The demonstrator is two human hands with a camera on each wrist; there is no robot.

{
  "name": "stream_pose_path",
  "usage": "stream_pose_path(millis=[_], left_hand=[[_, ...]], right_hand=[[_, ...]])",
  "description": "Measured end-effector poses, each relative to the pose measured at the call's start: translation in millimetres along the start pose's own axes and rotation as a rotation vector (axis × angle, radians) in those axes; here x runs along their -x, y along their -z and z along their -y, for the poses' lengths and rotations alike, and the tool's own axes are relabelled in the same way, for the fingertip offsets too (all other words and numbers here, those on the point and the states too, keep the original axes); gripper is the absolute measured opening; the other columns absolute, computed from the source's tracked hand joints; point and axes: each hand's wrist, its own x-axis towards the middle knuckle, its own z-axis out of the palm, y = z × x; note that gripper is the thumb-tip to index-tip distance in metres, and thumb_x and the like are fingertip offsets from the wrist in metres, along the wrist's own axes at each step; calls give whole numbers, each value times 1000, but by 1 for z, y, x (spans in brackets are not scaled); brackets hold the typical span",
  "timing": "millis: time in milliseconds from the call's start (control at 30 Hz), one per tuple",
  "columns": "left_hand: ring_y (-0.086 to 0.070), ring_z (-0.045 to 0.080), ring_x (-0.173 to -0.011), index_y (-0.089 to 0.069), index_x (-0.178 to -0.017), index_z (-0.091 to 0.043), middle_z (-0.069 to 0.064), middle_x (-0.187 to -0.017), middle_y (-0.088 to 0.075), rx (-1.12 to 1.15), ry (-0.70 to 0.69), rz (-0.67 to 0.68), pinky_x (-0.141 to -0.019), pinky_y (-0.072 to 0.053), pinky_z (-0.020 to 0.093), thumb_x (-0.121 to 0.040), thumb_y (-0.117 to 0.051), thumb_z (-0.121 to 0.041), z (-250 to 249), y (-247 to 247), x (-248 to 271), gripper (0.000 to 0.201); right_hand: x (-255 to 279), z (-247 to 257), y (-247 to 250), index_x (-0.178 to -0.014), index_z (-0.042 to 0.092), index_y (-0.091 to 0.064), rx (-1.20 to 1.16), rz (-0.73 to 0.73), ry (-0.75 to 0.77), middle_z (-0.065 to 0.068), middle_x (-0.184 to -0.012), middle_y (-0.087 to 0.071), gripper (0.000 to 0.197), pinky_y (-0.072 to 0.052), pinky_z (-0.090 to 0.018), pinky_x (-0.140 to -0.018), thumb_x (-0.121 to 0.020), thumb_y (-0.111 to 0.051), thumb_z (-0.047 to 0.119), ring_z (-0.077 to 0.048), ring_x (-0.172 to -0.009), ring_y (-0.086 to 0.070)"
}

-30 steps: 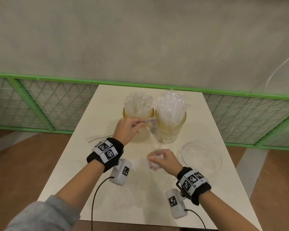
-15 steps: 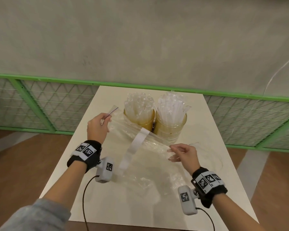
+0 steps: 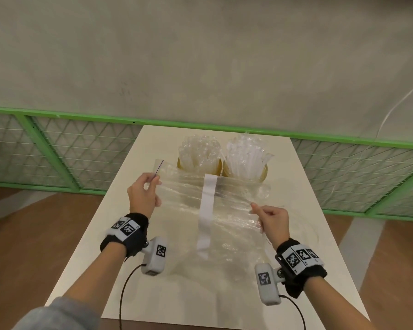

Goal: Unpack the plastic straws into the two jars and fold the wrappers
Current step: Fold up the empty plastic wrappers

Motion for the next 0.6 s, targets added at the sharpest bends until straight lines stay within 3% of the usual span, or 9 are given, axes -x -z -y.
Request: stream_pose_path(millis=[67, 133, 200, 233, 333, 400, 467, 533, 600], left_hand=[[-43, 8, -28, -57, -91, -9, 1, -84, -60, 26, 27, -4, -32, -40, 18, -94, -52, -16, 1, -2, 7, 10], [-42, 8, -27, -54, -92, -8, 2, -81, -61, 75, 48, -22, -32, -39, 17, -95, -50, -15, 0, -3, 10, 9], [-41, 10, -27, -50, -92, -9, 5, -77, -62, 108, 68, -25, -32, -38, 17, -97, -46, -15, 0, -2, 8, 8], [-40, 11, -27, -48, -92, -11, 7, -74, -62, 118, 80, -18, -32, -38, 17, -98, -44, -16, 1, -1, 7, 8], [-42, 15, -27, -47, -92, -14, 10, -72, -60, 84, 102, 20, -31, -37, 18, -99, -42, -20, 8, 2, 7, 10], [-43, 14, -26, -48, -93, -12, 14, -75, -60, 60, 137, 27, -31, -40, 18, -98, -43, -20, 17, 3, 13, 11], [-48, 13, -30, -47, -97, -10, 21, -83, -63, 93, 213, 30, -35, -47, 21, -98, -45, -21, 26, 3, 18, 11], [-64, 21, -52, -44, -106, -9, 21, -92, -65, 231, 406, 86, -53, -57, 31, -96, -47, -32, 32, 7, 20, 25], [-68, 37, -83, -47, -112, -6, 20, -99, -67, 308, 664, 256, -71, -57, 41, -90, -46, -52, 33, 16, 20, 50]], right_hand=[[-1, -1, 2, -63, 10, -69, -22, -56, 19, 4, -38, -45, 28, -39, -23, -46, -81, -71, 32, -9, -36, -39], [5, -2, 1, -81, 14, -68, -122, 29, -42, 6, -55, -57, 37, -49, -26, -56, -73, -71, 50, -9, -51, -54], [10, -5, -3, -101, 21, -59, -212, 193, -184, -2, -87, -67, 37, -57, -34, -69, -75, -71, 45, -20, -73, -67], [14, -7, -4, -105, 19, -56, -188, 242, -233, -9, -94, -65, 34, -58, -36, -67, -78, -71, 33, -24, -73, -68], [19, -10, -4, -95, 3, -60, -12, 248, -253, -8, -66, -58, 19, -52, -27, -46, -83, -70, 13, -13, -45, -54], [18, -11, -2, -78, 4, -60, -19, 214, -245, -6, -56, -52, 13, -44, -21, -40, -81, -71, 10, -9, -39, -46], [16, -11, 2, -76, 7, -60, -48, 203, -253, -6, -57, -53, 14, -44, -21, -40, -80, -73, 12, -10, -41, -46], [17, -11, 4, -87, 6, -63, -51, 198, -266, -4, -58, -54, 14, -44, -22, -40, -82, -72, 16, -11, -44, -47], [15, -15, 5, -94, 5, -64, -74, 118, -264, -1, -54, -53, 17, -41, -21, -39, -84, -69, 18, -11, -44, -46]])
